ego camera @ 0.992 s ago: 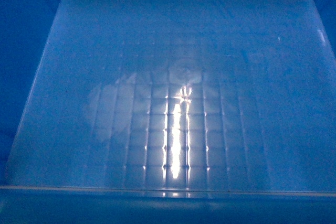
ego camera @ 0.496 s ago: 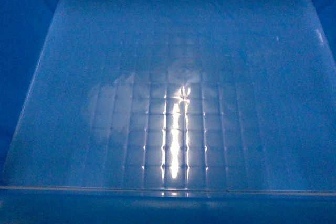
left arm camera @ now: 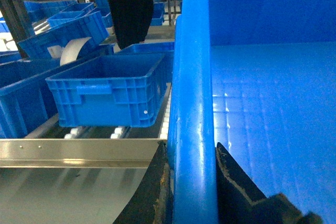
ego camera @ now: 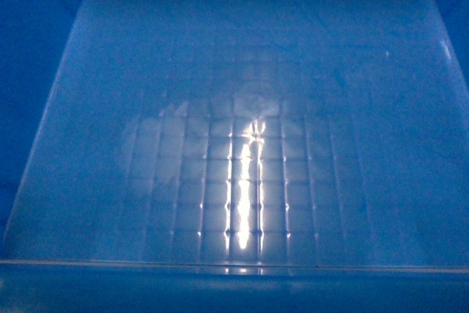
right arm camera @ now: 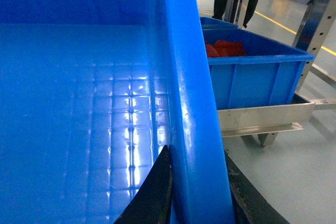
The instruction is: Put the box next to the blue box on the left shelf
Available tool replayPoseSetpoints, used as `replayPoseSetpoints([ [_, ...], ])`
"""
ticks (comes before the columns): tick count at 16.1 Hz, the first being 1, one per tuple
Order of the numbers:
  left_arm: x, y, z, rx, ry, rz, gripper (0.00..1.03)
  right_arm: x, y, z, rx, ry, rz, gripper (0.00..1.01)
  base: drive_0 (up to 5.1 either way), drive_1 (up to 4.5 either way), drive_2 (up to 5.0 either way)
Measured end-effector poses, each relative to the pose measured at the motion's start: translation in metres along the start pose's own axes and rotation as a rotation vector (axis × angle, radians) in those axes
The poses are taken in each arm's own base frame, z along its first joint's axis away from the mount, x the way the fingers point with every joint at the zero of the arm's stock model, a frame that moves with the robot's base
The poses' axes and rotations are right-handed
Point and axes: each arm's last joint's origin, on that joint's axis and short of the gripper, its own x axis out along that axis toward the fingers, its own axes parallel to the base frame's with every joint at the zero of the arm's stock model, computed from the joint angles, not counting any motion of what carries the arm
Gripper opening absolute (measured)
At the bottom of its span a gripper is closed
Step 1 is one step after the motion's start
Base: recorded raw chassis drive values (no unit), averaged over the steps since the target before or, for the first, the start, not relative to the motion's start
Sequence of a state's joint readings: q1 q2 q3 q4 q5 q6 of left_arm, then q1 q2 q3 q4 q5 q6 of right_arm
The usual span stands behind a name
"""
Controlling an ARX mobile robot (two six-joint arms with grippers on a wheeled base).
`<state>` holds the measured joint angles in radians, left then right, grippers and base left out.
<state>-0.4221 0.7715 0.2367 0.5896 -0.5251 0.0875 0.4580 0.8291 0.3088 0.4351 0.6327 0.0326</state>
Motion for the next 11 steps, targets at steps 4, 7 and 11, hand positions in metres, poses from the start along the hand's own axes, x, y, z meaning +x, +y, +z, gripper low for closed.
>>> replayPoseSetpoints([
  [4,-0.0001,0.0,-0.0013,0.005,0.009,-0.001,0.16,0.0,-0.0001,-0.0014,-0.006,0.008,0.0,0.16,0.0,0.0,0.0],
  [7,-0.0001,0.0,-0.001,0.003,0.006,-0.001,0.16,0.0,0.0,-0.0009,-0.002,0.003,0.001,0.16,0.0,0.0,0.0],
  [11,-0.0001,0.0,-0.0009,0.002,0.005,-0.001,0.16,0.0,0.0,-0.0008,-0.002,0.003,0.001,0.16,0.0,0.0,0.0],
])
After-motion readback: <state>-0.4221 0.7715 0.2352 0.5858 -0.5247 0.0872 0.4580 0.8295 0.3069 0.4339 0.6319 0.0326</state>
